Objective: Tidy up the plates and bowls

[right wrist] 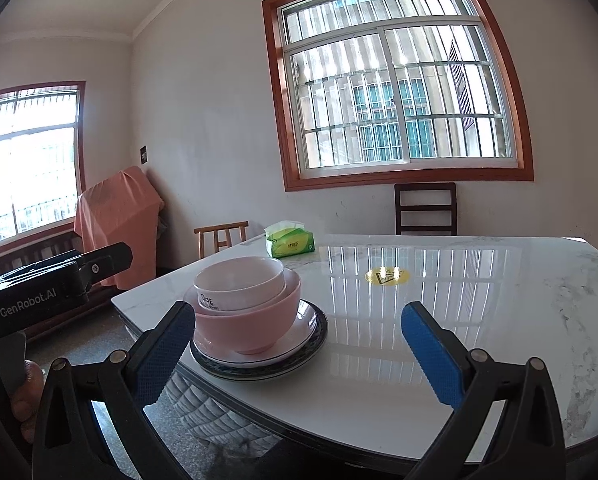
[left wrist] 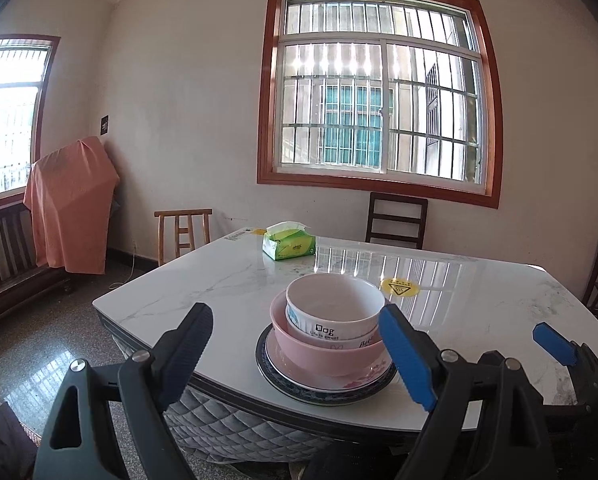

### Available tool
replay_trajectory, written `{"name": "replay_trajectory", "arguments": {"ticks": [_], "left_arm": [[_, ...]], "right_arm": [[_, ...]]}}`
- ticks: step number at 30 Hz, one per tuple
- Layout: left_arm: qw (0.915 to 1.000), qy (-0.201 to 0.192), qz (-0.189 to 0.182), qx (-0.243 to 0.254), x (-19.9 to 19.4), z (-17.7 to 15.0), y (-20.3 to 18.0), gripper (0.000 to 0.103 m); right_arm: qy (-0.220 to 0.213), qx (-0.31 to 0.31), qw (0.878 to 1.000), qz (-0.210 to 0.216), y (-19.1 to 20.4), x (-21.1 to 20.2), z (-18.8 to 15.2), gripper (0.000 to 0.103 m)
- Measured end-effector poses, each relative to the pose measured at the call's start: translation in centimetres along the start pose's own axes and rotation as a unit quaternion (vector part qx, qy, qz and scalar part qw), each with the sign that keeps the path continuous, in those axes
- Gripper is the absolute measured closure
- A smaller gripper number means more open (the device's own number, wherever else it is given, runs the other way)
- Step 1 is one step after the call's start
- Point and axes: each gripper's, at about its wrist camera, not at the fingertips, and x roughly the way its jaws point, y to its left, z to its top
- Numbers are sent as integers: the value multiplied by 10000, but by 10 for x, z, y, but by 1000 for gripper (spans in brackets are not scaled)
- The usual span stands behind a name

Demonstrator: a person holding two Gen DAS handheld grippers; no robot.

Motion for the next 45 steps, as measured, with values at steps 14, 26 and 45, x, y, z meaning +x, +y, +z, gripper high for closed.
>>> {"name": "replay_trajectory", "arguments": {"ticks": [14, 26, 45], "left_arm": [[9971, 130, 736, 173, 6, -13, -8, 14], [9981, 190, 582, 2, 4, -19, -5, 14], [9976, 301, 630, 34, 11, -23, -7, 14]], "right_arm": [[85, -57, 9999, 15, 1, -2, -1, 1], [165, -78, 9998, 78, 3, -2, -6, 1], [325, -103, 9994, 115, 3, 4, -10, 1]]}}
